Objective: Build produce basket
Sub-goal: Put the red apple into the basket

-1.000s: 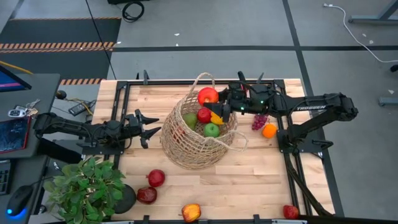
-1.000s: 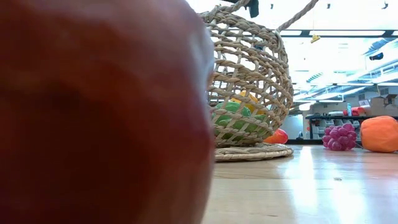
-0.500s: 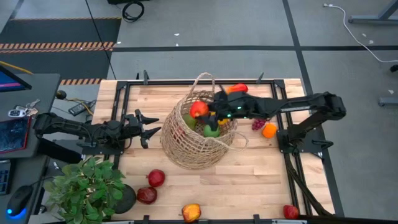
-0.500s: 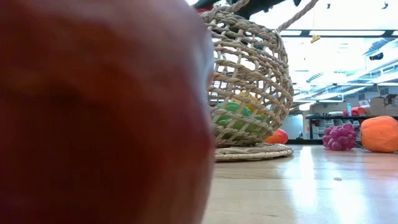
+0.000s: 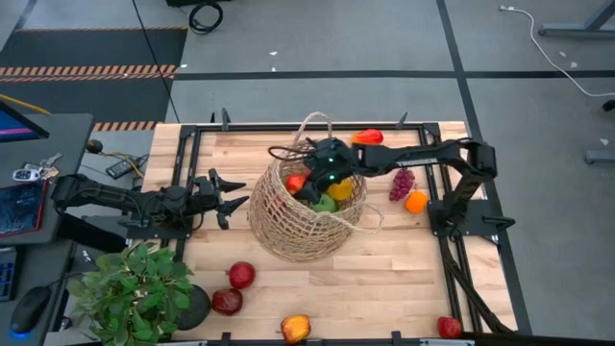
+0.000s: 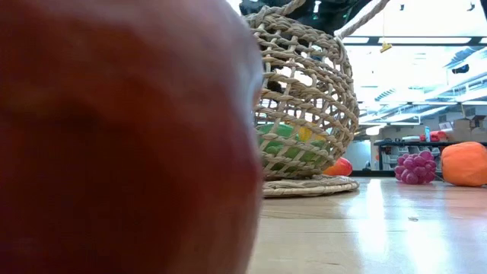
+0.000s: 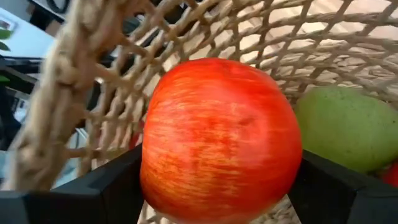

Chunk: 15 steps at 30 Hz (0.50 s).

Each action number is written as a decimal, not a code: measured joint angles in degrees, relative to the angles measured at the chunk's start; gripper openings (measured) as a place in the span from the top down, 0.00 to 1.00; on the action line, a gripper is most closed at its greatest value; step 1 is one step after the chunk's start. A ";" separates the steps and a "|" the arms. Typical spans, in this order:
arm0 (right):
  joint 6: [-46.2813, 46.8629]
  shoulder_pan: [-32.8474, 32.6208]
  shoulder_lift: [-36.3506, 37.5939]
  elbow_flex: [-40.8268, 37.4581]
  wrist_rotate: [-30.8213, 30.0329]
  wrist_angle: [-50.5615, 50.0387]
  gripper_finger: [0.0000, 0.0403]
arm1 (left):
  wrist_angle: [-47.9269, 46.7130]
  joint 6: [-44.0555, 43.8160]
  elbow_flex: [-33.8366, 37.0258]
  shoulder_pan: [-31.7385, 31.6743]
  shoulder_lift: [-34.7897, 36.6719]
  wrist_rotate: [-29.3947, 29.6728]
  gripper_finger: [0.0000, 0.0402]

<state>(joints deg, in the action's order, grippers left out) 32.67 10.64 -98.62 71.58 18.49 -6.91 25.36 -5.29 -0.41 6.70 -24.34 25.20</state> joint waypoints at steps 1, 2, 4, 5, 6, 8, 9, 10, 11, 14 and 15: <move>-0.69 0.11 -0.72 0.60 -0.28 0.07 0.18 | 0.02 0.01 -0.01 0.00 0.00 0.01 0.49; -1.63 0.28 -1.34 0.94 -0.80 0.32 0.18 | 0.02 0.01 0.01 0.00 -0.02 -0.01 0.49; -3.93 0.68 -2.38 1.33 -1.08 0.66 0.18 | -0.02 0.01 -0.01 0.02 0.00 -0.01 0.49; -5.20 0.90 -2.89 1.38 -1.08 1.02 0.18 | -0.02 0.01 0.01 0.02 0.00 -0.01 0.49; -6.54 1.16 -3.37 1.38 -1.18 1.34 0.18 | -0.02 0.00 0.00 0.01 -0.02 -0.01 0.48; -8.39 1.57 -3.71 1.38 -1.32 0.69 0.18 | -0.02 0.00 0.01 0.02 0.00 0.00 0.48; -9.58 1.73 -3.82 1.39 -1.47 0.40 0.18 | -0.02 0.02 0.00 0.00 -0.02 0.01 0.48; -11.20 1.89 -4.22 1.48 -1.67 0.91 0.18 | -0.02 0.01 0.00 0.01 0.00 -0.01 0.48; -13.02 2.03 -4.35 1.53 -1.82 0.89 0.18 | -0.03 -0.01 -0.01 0.01 0.00 -0.01 0.48; -15.58 2.51 -4.50 1.43 -1.92 -0.42 0.18 | -0.04 0.01 0.01 0.00 -0.02 -0.01 0.48; -15.93 2.64 -4.51 1.43 -1.94 -0.94 0.18 | -0.01 -0.02 0.01 0.00 -0.02 -0.01 0.49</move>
<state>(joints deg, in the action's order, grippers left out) 16.74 13.28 -103.13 73.01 16.56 -7.85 25.36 -5.31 -0.40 6.70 -24.36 25.19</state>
